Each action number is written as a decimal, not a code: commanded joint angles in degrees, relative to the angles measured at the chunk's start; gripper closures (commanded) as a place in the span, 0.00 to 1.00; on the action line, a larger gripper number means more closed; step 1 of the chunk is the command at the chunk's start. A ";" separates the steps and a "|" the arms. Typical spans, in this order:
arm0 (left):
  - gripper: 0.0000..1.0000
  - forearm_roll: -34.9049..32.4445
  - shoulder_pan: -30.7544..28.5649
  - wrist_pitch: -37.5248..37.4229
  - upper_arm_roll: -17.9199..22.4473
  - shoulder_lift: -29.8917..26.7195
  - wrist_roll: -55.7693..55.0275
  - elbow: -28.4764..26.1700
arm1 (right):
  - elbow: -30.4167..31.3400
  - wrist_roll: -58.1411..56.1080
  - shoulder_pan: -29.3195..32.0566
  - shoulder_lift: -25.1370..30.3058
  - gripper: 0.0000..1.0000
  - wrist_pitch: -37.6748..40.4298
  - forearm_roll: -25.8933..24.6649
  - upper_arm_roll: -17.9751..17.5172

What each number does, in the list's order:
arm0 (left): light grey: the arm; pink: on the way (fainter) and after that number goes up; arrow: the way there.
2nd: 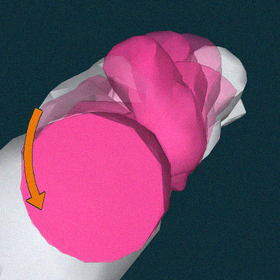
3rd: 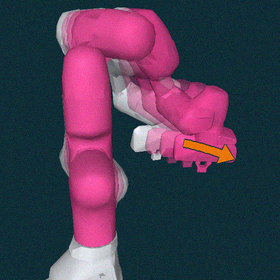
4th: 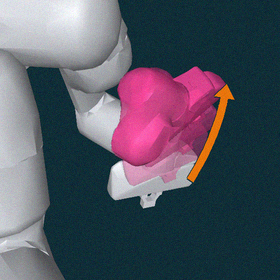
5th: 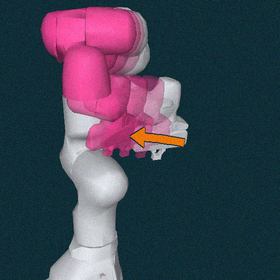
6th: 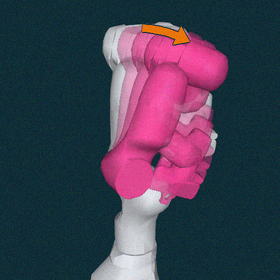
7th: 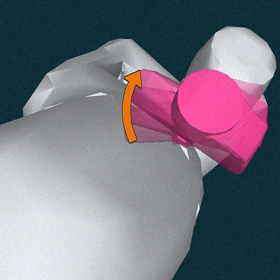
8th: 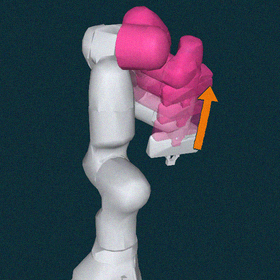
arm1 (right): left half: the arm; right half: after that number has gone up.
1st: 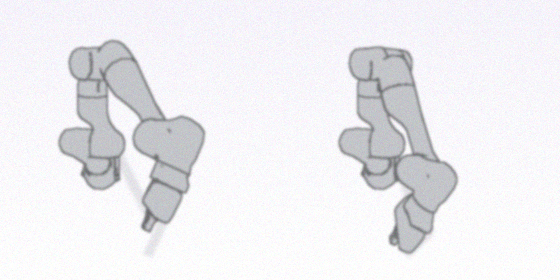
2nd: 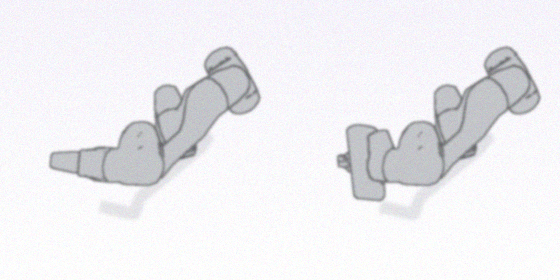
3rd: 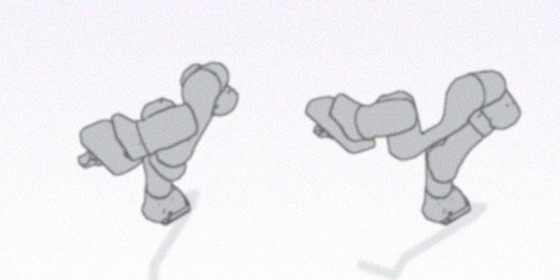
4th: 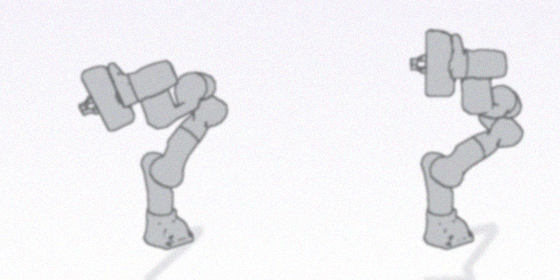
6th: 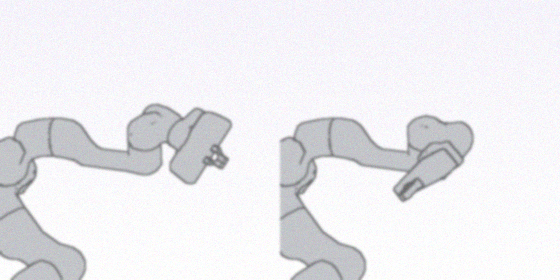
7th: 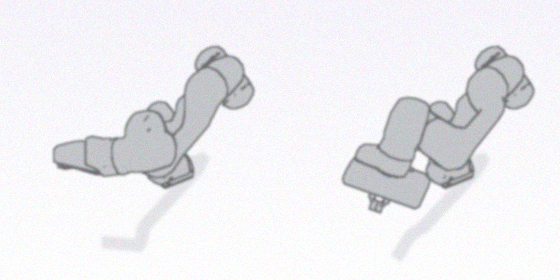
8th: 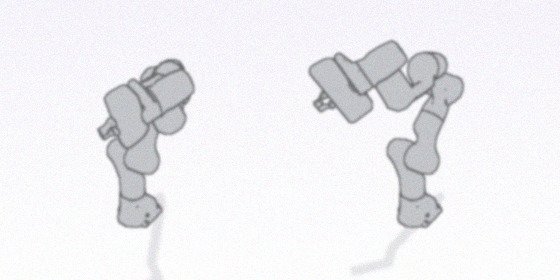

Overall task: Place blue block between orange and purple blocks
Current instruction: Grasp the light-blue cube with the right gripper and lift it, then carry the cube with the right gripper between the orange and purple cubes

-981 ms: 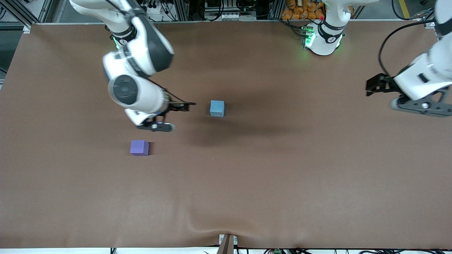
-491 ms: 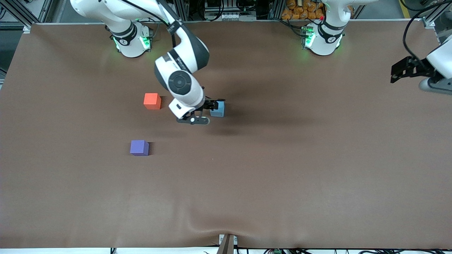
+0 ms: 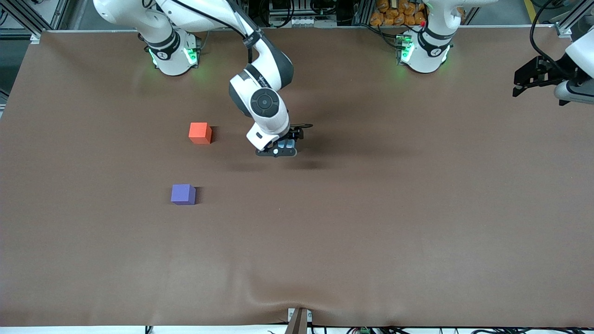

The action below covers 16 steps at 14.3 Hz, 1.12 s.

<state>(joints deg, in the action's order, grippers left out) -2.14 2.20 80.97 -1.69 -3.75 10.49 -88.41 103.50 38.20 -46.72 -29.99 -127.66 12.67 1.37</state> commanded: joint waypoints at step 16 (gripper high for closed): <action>0.00 1.09 -0.96 1.20 -0.33 4.72 -3.64 0.94 | -2.43 -0.98 10.56 11.41 1.00 18.82 -1.60 1.00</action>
<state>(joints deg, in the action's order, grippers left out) -2.08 2.12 81.56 -2.40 -0.52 7.49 -89.40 99.26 41.61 -43.59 -26.85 -115.18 11.90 3.37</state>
